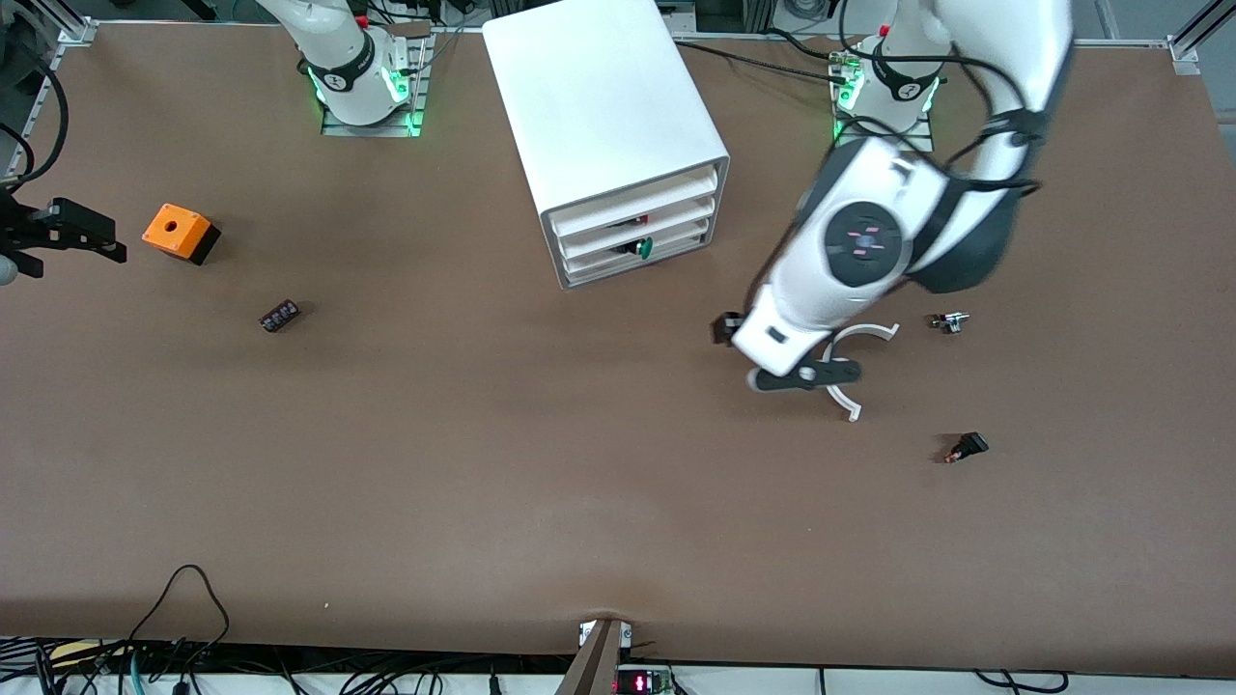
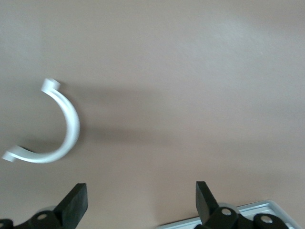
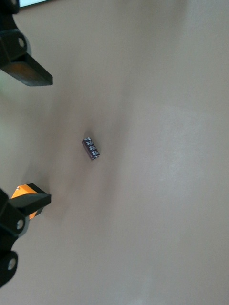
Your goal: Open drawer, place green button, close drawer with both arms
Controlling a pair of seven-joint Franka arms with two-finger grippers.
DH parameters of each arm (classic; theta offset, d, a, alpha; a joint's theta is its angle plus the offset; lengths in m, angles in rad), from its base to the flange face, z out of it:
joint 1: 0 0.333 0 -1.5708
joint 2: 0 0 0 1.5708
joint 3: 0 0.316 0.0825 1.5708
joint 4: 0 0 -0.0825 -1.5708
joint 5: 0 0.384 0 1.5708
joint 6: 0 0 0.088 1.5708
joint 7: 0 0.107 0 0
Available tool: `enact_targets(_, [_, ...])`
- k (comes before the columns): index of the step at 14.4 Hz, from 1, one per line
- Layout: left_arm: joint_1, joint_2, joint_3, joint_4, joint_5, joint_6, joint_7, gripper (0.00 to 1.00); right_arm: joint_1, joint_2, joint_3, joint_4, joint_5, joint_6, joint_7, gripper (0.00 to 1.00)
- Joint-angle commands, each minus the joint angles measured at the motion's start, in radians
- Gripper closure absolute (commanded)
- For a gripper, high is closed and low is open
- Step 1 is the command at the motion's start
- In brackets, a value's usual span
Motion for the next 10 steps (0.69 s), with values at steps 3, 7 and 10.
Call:
enact_targets(3, [0.152,-0.011,-0.008,0.193,0.036,-0.221,0.285,0.00,-0.003,-0.074,0.008,-0.105,-0.017,0.079,0.004,0.00])
enact_targets(7, [0.211,-0.055,0.045,0.200,0.034,-0.294,0.451,0.00,0.000,-0.077,0.009,-0.094,-0.014,0.066,-0.003,0.00])
enact_targets(10, [0.209,-0.144,0.128,0.093,0.022,-0.279,0.439,0.00,-0.002,-0.078,0.002,-0.093,-0.001,0.031,-0.058,0.00])
